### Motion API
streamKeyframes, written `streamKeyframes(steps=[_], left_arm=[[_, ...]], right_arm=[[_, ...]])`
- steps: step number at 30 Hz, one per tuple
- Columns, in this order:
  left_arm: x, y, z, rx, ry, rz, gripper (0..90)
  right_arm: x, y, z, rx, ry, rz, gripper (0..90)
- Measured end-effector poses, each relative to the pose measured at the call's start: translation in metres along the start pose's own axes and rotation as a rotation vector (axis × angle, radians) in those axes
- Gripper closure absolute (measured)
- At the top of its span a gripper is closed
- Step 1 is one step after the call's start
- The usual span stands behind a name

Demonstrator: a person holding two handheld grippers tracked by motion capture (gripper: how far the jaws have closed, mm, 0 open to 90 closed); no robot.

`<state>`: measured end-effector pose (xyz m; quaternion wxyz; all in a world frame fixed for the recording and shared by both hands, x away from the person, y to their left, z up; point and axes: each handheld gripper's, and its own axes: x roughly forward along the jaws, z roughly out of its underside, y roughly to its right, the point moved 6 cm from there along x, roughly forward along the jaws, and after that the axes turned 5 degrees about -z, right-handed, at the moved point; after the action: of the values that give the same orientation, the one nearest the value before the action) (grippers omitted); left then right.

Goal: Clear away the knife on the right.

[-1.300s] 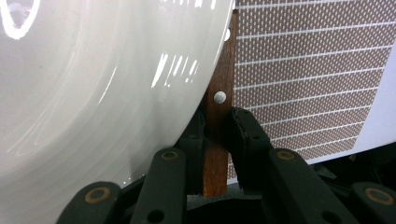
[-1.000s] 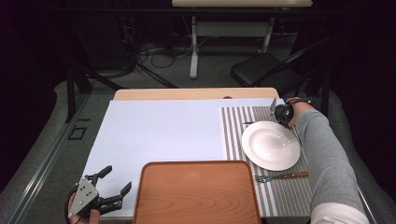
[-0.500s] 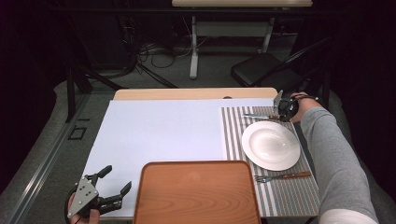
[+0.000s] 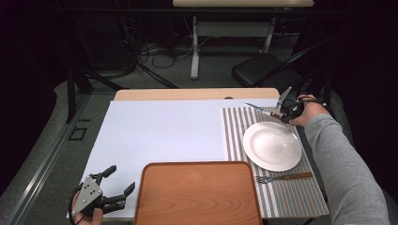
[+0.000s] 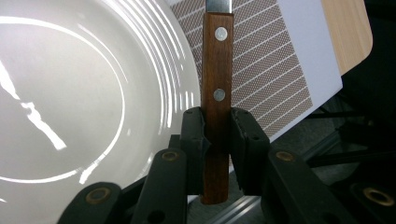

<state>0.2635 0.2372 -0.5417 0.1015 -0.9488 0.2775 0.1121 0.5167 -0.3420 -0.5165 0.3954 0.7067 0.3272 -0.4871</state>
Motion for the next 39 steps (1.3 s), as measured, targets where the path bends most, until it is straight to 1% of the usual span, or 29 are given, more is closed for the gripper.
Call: streamKeyframes(steps=[1,2,3,4,5,6,7,8,9,10,11,12,13,14,15,17,18,20,21,23,24,26,27,28,29,31,34,36,39], left_arm=[[0.001,0.000,0.000,0.000,-0.002,-0.001,15.7],[0.002,0.000,0.000,0.002,-0.010,0.002,15.7],[0.002,-0.001,0.001,0.002,-0.011,0.003,15.7],[0.003,-0.001,0.001,-0.001,-0.012,0.006,15.7],[0.003,-0.001,0.001,-0.004,-0.012,0.006,15.7],[0.004,-0.001,0.001,-0.009,-0.012,0.006,15.7],[0.003,-0.002,0.001,-0.011,-0.012,0.007,15.7],[0.003,-0.002,0.001,-0.015,-0.009,0.005,15.7],[0.003,-0.003,0.001,-0.017,-0.010,0.004,15.7],[0.003,-0.003,0.002,-0.018,-0.011,0.004,15.7],[0.002,-0.004,0.002,-0.012,-0.012,0.006,15.7],[0.002,-0.004,0.002,-0.012,-0.012,0.006,15.7],[0.001,-0.004,0.002,-0.010,-0.011,0.006,15.7],[0.000,-0.004,0.002,-0.006,-0.010,0.005,15.7],[-0.001,-0.004,0.001,0.000,-0.008,0.007,15.7],[-0.003,-0.004,0.000,-0.004,0.002,0.007,15.7],[-0.002,-0.004,-0.001,-0.011,0.005,0.009,15.7],[-0.002,-0.004,-0.001,-0.012,0.005,0.018,15.7],[-0.001,-0.004,-0.001,-0.023,0.007,0.027,15.7],[-0.001,-0.004,-0.001,-0.025,0.009,0.030,15.7],[-0.001,-0.004,-0.001,-0.027,0.011,0.033,15.7],[-0.001,-0.004,-0.001,-0.034,0.017,0.038,15.7],[-0.001,-0.004,-0.001,-0.037,0.018,0.038,15.7],[-0.001,-0.004,-0.001,-0.038,0.018,0.039,15.7],[-0.001,-0.003,-0.001,-0.036,0.017,0.041,15.7],[-0.002,-0.002,-0.002,-0.033,0.019,0.040,15.7],[-0.004,-0.001,-0.003,-0.025,0.023,0.037,15.7],[-0.004,0.000,-0.003,-0.022,0.023,0.036,15.7],[-0.003,0.001,-0.004,-0.019,0.022,0.040,15.7]], right_arm=[[-0.001,-0.002,0.000,0.031,0.018,-0.005,75.8],[-0.003,-0.006,0.002,0.090,0.048,0.001,75.9],[-0.003,-0.006,0.002,0.090,0.048,0.001,75.9],[-0.004,-0.012,0.003,0.141,0.062,-0.004,75.8],[-0.004,-0.012,0.003,0.141,0.062,-0.004,75.8],[-0.005,-0.020,0.003,0.196,0.076,-0.015,75.9],[-0.005,-0.020,0.003,0.196,0.076,-0.015,75.9],[-0.005,-0.028,0.004,0.275,0.080,-0.017,75.9],[-0.005,-0.028,0.004,0.275,0.080,-0.017,75.9],[-0.004,-0.030,0.004,0.306,0.090,-0.017,75.8],[-0.007,-0.036,0.005,0.388,0.072,-0.014,75.9],[-0.008,-0.038,0.004,0.397,0.086,-0.015,75.9],[-0.008,-0.038,0.004,0.397,0.086,-0.015,75.9],[-0.009,-0.044,0.003,0.450,0.090,-0.013,75.8],[-0.009,-0.044,0.003,0.450,0.090,-0.013,75.8],[-0.011,-0.049,0.001,0.482,0.079,0.001,75.8],[-0.014,-0.053,0.000,0.521,0.080,0.000,75.9],[-0.020,-0.058,0.000,0.578,0.092,0.001,75.9],[-0.022,-0.065,-0.001,0.652,0.116,-0.033,75.8],[-0.023,-0.071,0.001,0.702,0.132,-0.031,75.8],[-0.023,-0.071,0.001,0.702,0.132,-0.031,75.8],[-0.022,-0.080,0.006,0.736,0.102,-0.019,75.9],[-0.022,-0.080,0.006,0.736,0.102,-0.019,75.9],[-0.024,-0.085,0.008,0.762,0.115,-0.026,75.9],[-0.024,-0.085,0.008,0.762,0.115,-0.026,75.9],[-0.029,-0.092,0.011,0.792,0.129,-0.026,75.9],[-0.032,-0.097,0.014,0.791,0.132,-0.024,75.9],[-0.035,-0.103,0.021,0.785,0.123,-0.019,75.9],[-0.037,-0.108,0.028,0.797,0.128,-0.031,75.9]])
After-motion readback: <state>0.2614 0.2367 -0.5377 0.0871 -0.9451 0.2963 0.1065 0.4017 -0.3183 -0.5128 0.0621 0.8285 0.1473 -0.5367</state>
